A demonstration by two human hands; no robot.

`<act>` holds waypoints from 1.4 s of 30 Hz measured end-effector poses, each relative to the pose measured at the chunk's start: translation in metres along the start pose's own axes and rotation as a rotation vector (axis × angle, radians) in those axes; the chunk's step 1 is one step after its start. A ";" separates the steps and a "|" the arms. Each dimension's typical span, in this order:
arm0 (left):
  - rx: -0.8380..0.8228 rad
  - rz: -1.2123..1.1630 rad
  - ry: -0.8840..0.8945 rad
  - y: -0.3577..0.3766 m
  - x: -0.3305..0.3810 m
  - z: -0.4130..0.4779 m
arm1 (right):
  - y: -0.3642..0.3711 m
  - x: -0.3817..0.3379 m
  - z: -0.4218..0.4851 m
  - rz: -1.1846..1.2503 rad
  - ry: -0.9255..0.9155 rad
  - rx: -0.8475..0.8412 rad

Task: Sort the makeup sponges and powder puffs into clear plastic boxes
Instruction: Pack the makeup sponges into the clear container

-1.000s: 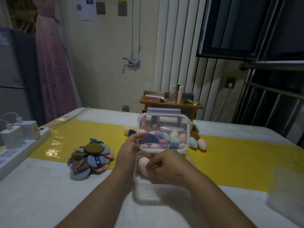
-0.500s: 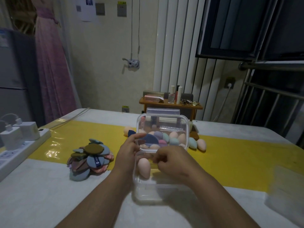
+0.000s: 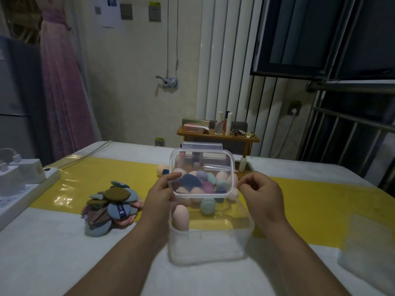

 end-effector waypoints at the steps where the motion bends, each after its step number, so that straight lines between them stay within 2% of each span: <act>1: 0.011 -0.017 -0.003 -0.001 0.001 0.000 | -0.003 0.006 0.001 -0.016 0.027 0.020; 6: 0.066 -0.006 -0.025 -0.006 0.004 -0.002 | -0.012 0.032 0.005 -0.127 0.141 0.072; 14: 0.081 -0.033 -0.037 -0.010 0.000 0.003 | 0.027 0.074 -0.005 -0.324 0.331 -0.369; 18: 0.069 -0.041 -0.039 -0.008 0.001 0.001 | 0.037 0.077 -0.009 -0.117 0.433 -0.390; 21: 0.069 -0.040 -0.041 -0.006 0.004 -0.001 | 0.037 0.081 -0.010 -0.197 0.413 -0.417; 24: 0.069 -0.037 -0.046 -0.005 0.006 -0.003 | 0.029 0.080 -0.007 -0.275 0.394 -0.333; 28: 0.070 -0.021 -0.047 -0.006 0.006 -0.004 | 0.019 0.080 -0.007 -0.194 0.406 -0.205; 33: 0.063 -0.026 -0.047 -0.005 0.005 -0.003 | -0.004 0.059 -0.002 -0.067 0.312 0.023; 38: 0.065 0.003 -0.026 -0.005 0.005 -0.002 | -0.014 0.028 -0.004 -0.065 0.212 0.097; 42: 0.060 -0.003 -0.035 -0.007 0.002 -0.001 | -0.013 -0.001 -0.006 -0.079 0.074 0.092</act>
Point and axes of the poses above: each hand's wrist, its own z-axis towards the middle knuckle, its own y-axis out of the palm, x = y × z, the point moved 7 cm from there along z, towards the middle knuckle, and after that the axes turned 2 degrees about z, right-handed, at the moved point
